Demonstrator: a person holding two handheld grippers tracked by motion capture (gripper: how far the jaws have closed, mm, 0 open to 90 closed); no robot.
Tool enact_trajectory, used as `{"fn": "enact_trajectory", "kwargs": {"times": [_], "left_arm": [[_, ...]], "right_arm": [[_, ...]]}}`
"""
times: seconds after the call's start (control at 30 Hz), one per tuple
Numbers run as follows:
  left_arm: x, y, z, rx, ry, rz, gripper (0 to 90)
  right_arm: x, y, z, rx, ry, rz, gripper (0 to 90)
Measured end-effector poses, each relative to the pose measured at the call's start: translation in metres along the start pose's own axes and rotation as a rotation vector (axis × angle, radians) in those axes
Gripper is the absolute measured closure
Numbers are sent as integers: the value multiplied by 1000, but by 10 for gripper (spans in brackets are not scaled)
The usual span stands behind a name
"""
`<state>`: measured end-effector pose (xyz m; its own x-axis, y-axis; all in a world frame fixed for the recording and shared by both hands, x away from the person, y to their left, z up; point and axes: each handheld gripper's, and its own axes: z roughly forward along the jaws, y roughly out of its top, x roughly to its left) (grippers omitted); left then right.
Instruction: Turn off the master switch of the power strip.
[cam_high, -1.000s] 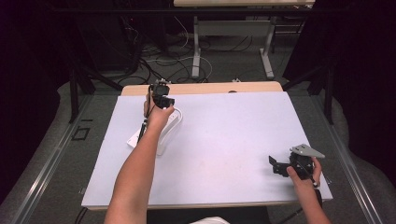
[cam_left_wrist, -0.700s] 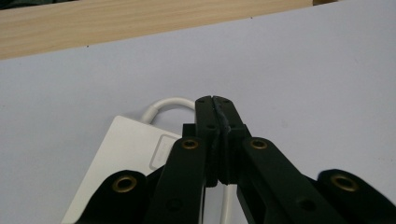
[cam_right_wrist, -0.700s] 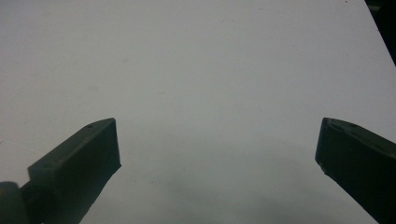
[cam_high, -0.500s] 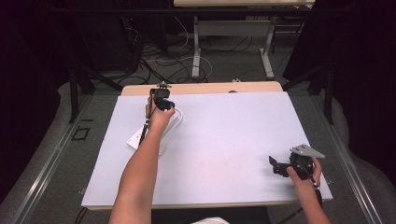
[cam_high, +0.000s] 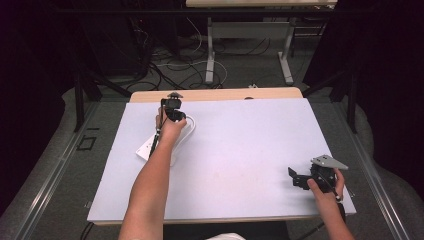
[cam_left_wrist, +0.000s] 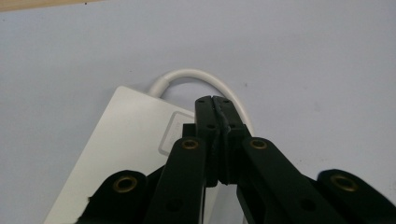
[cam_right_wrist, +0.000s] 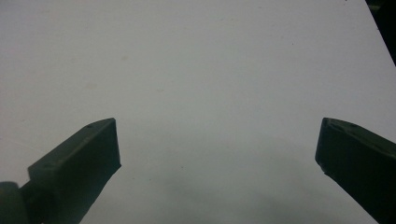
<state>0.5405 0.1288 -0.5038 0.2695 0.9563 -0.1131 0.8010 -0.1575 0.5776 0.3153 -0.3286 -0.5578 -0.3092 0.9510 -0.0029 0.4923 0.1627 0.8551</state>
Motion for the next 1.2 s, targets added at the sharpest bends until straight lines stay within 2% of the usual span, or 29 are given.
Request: {"fn": "enact_trajectory", "kwargs": {"times": [0.3,0.37,0.5,0.57,0.97,1.2], "left_arm": [[7,-3,4,21,10,-5,900],[8,-4,5,13,11,-19,900],[10,-4,7,17,10,-16,900],[10,-5,7,17,7,-28,900],[6,-5,12,31,4,-2,900],[6,-5,12,33,6,-13,900]], "right_arm": [[1,-1,2,-7,-10,1,0],[1,-1,2,-7,-10,1,0],[0,-1,2,-5,-10,0,0],[0,-1,1,5,-6,-3,0],[1,-1,2,-1,-9,2,0],[0,-1,2,-6,-10,-3,0]]}}
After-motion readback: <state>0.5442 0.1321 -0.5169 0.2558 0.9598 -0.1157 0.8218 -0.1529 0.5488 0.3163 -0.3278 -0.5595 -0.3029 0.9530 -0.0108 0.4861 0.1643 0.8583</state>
